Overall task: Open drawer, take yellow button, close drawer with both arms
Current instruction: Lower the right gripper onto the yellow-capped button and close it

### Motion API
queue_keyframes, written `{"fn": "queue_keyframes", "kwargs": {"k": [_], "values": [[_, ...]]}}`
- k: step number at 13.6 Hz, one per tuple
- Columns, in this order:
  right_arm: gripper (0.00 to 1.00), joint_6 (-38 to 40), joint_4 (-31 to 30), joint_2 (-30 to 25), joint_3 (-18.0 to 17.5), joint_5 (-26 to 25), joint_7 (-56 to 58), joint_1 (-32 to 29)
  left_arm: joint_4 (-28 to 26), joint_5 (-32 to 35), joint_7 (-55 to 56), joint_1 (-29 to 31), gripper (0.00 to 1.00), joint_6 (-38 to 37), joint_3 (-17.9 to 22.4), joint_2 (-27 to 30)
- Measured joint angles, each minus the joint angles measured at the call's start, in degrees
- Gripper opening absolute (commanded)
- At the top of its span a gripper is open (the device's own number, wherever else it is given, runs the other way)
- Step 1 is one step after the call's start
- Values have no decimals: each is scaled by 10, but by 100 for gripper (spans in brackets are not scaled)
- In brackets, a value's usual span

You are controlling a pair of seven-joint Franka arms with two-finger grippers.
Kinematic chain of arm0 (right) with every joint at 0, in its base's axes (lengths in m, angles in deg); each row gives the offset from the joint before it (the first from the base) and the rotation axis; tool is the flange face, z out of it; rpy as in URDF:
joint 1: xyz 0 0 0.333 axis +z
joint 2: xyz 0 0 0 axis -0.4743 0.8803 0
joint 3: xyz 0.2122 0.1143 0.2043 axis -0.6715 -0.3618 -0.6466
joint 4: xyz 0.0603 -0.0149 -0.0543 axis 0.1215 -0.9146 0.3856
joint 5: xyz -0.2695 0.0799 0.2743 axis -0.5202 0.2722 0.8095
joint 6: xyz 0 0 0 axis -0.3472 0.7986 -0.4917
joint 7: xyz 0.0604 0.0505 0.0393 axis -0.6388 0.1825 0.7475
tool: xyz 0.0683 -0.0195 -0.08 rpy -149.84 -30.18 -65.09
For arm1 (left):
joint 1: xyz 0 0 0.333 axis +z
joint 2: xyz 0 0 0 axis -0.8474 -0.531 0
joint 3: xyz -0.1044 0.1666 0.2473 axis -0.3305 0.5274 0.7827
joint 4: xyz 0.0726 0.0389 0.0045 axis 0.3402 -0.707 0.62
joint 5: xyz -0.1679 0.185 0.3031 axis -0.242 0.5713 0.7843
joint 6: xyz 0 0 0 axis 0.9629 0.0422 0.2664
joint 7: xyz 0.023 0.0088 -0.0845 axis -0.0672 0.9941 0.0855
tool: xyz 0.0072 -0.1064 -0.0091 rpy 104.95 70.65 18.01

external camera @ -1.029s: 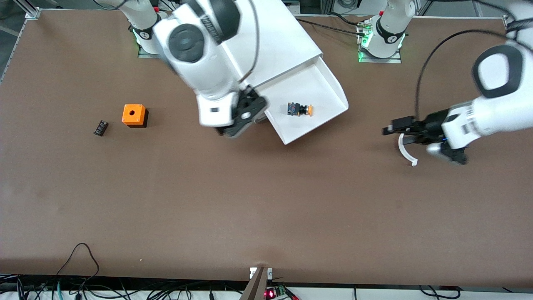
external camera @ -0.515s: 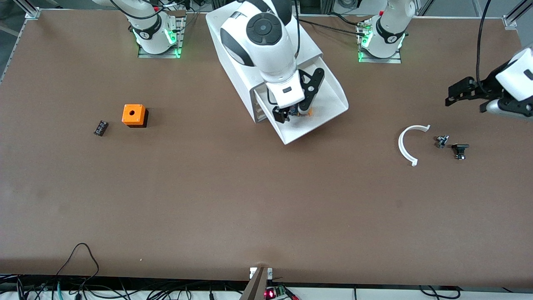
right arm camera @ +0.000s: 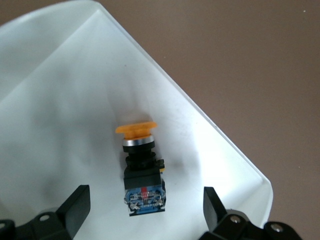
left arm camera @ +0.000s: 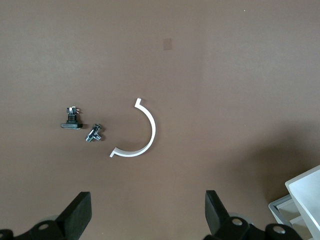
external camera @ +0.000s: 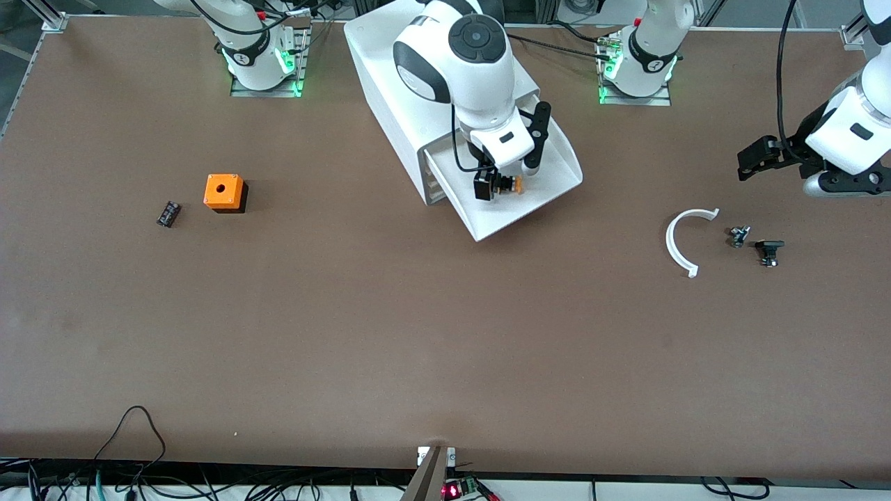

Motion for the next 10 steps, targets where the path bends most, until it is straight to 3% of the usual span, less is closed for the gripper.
{"fn": "queue_keyframes", "kwargs": {"k": [6, 7, 8, 10], "values": [[100, -2, 0, 27, 1, 0, 17, 0, -1, 0, 4, 0, 100, 1, 1, -1], [89, -2, 0, 27, 1, 0, 18, 1, -1, 0, 4, 0, 100, 1, 1, -1], [71, -2, 0, 27, 1, 0, 18, 1, -1, 0, 5, 0, 100, 1, 1, -1], [55, -2, 0, 27, 1, -2, 19, 3, -1, 0, 5, 0, 100, 1, 1, -1]]}}
